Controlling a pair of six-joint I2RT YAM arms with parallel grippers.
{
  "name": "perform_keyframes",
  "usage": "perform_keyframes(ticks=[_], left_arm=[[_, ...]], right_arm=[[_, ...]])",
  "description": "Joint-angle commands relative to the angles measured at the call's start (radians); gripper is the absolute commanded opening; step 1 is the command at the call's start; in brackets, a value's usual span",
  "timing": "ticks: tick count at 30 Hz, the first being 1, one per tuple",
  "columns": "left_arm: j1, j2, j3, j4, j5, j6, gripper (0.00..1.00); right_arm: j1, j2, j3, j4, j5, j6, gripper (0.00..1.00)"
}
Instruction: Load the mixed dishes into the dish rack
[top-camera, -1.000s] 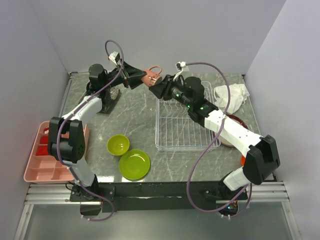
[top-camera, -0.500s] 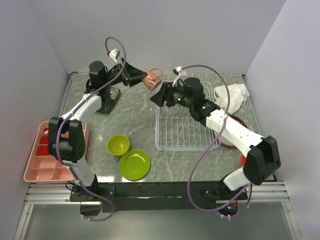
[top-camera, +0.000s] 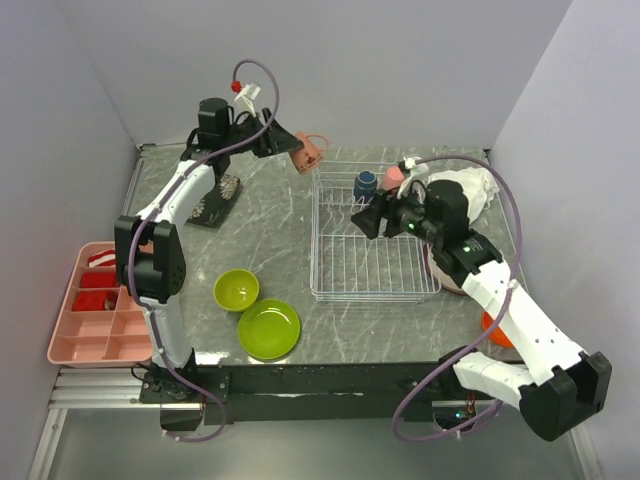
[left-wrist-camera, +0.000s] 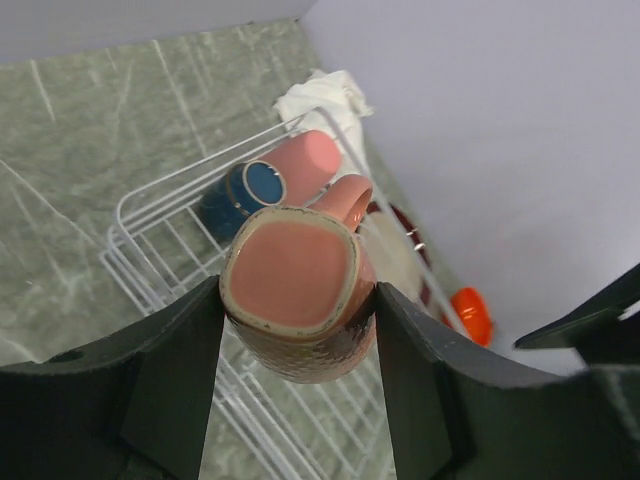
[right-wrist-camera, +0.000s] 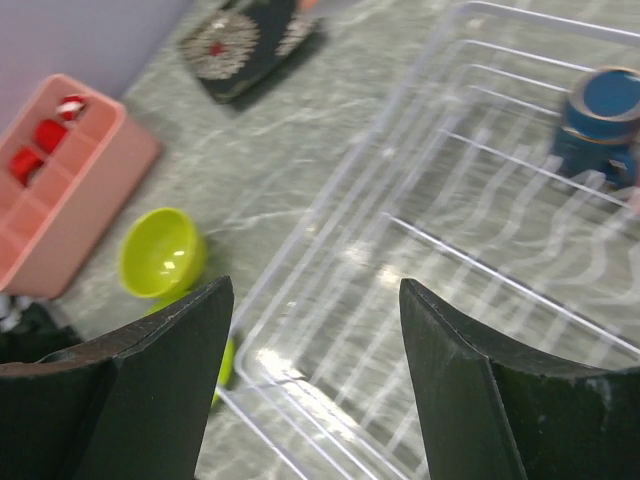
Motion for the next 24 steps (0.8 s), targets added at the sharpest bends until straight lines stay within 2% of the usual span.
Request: perform_keyframes(ticks=[1,4,10,19,24], left_arm=[[-0.069,0.002,0.108,-0.127,-0.11,0.32,0.14],[-0.127,0.003,0.101,-0.145,-0.199,0.457,0.14],[-0.203,0.023,0.079,-0.116,-0.304,0.62,0.13],[-0.235,0.143,0.191,-0.125,-0.414,0.791,0.13],[-0.249,0.19,0.2,-0.098,-0.472,0.824,0.13]], right_arm=[[-0.057,-0.065,-0.035,-0.036,0.047,-0.082,0.75],[-0.082,-0.086,-0.046,-0.036,0.07,-0.095,0.75],[-0.146,-0.106,-0.034,-0.06,0.086,-0.133,0.76],[-0.191,-0.139,-0.011,-0.151,0.08,-0.237,0.78],[-0.198,-0.12,0.018,-0.177,0.083,-0.277,0.8]])
